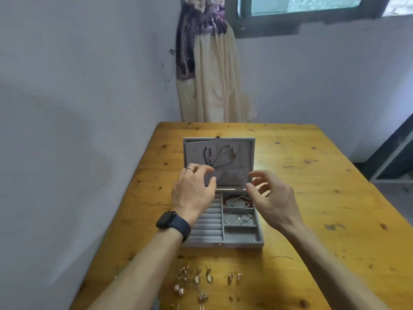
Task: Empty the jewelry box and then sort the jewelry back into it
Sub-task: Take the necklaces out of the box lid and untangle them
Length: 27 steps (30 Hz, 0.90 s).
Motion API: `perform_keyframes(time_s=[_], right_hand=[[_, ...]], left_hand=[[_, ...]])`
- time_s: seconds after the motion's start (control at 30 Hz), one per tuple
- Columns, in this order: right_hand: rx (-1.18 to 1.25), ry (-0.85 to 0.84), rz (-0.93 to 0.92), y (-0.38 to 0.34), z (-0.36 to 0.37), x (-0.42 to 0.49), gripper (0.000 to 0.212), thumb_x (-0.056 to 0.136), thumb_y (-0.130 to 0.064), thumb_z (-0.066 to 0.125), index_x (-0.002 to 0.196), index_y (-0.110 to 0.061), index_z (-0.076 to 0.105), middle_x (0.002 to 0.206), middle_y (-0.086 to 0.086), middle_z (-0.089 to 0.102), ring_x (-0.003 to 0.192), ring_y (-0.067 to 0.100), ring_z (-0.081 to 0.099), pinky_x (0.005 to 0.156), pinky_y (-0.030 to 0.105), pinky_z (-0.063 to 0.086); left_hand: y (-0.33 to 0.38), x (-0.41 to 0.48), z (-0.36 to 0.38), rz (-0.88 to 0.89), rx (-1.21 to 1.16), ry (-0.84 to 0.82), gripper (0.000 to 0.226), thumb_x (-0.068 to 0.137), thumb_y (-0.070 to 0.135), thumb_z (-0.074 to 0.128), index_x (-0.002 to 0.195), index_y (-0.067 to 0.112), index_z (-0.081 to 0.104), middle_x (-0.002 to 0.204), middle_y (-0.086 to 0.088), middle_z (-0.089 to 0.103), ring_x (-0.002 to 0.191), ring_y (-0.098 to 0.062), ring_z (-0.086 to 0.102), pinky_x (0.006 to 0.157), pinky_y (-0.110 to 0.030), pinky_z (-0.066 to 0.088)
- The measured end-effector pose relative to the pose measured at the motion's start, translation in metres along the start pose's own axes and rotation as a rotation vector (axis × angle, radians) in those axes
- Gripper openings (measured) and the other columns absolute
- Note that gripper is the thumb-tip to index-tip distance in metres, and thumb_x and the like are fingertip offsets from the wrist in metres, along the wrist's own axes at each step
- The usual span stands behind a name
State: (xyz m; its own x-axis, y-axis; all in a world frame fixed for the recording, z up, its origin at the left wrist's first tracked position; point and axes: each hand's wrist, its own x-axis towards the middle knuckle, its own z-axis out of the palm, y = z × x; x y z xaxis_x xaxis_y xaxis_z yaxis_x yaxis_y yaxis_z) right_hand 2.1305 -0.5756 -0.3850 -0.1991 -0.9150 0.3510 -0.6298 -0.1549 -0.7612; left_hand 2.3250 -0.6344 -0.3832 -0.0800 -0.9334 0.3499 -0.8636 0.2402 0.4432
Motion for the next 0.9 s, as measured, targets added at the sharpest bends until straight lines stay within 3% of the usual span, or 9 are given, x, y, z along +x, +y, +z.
perform_keyframes(time_s=[0.1,0.17,0.27,0.33,0.43,0.63,0.9], right_hand=[[-0.07,-0.025,-0.045,0.0,0.017,0.029,0.02,0.09,-0.031,0.069,0.11,-0.027,0.067,0.09,-0.012,0.064,0.076,-0.002,0.06,0.068,0.009,0.044],[-0.118,-0.02,-0.075,-0.001,0.03,0.044,0.02,0.09,-0.033,0.069,0.109,-0.027,0.069,0.094,-0.01,0.061,0.081,0.001,0.059,0.073,0.018,0.051],[-0.327,0.137,-0.147,-0.003,0.046,0.063,0.024,0.086,-0.039,0.071,0.108,-0.029,0.07,0.11,-0.002,0.054,0.103,0.017,0.05,0.082,0.028,0.046],[-0.435,0.212,-0.2,-0.006,0.052,0.077,0.03,0.084,-0.041,0.07,0.112,-0.031,0.066,0.128,0.0,0.05,0.117,0.024,0.043,0.087,0.038,0.045],[-0.467,0.158,-0.221,-0.007,0.056,0.097,0.047,0.084,-0.039,0.069,0.129,-0.033,0.056,0.144,-0.004,0.048,0.136,0.023,0.034,0.101,0.044,0.035],[-0.54,0.072,-0.185,-0.007,0.063,0.105,0.05,0.086,-0.039,0.062,0.135,-0.026,0.056,0.136,-0.006,0.055,0.128,0.02,0.04,0.1,0.043,0.031],[-0.538,0.08,-0.175,-0.011,0.061,0.101,0.055,0.083,-0.037,0.062,0.136,-0.023,0.056,0.136,-0.002,0.053,0.126,0.022,0.038,0.098,0.043,0.033]], left_hand=[[-0.005,0.023,0.005,-0.002,0.123,0.131,0.023,0.088,0.041,0.065,0.11,0.032,0.068,0.127,0.004,0.053,0.116,-0.019,0.048,0.091,-0.035,0.048],[-0.01,0.035,0.008,0.02,0.185,0.225,0.025,0.084,0.039,0.071,0.107,0.03,0.069,0.139,-0.001,0.046,0.127,-0.024,0.042,0.098,-0.04,0.042],[-0.017,0.049,0.013,0.085,0.226,0.28,0.029,0.08,0.037,0.074,0.106,0.028,0.067,0.152,-0.007,0.035,0.141,-0.032,0.032,0.111,-0.051,0.036],[-0.023,0.056,0.016,0.112,0.237,0.263,0.03,0.08,0.036,0.075,0.107,0.028,0.066,0.152,-0.007,0.039,0.143,-0.032,0.033,0.113,-0.053,0.034],[-0.03,0.062,0.019,0.134,0.235,0.239,0.034,0.081,0.035,0.077,0.112,0.027,0.066,0.141,-0.005,0.052,0.134,-0.029,0.045,0.109,-0.051,0.04],[-0.03,0.066,0.024,0.135,0.248,0.289,0.029,0.08,0.043,0.076,0.101,0.025,0.068,0.124,-0.003,0.056,0.117,-0.025,0.053,0.1,-0.046,0.045],[-0.016,0.068,0.026,0.131,0.275,0.311,0.017,0.083,0.035,0.075,0.088,0.02,0.07,0.13,-0.001,0.057,0.121,-0.024,0.05,0.098,-0.045,0.044]])
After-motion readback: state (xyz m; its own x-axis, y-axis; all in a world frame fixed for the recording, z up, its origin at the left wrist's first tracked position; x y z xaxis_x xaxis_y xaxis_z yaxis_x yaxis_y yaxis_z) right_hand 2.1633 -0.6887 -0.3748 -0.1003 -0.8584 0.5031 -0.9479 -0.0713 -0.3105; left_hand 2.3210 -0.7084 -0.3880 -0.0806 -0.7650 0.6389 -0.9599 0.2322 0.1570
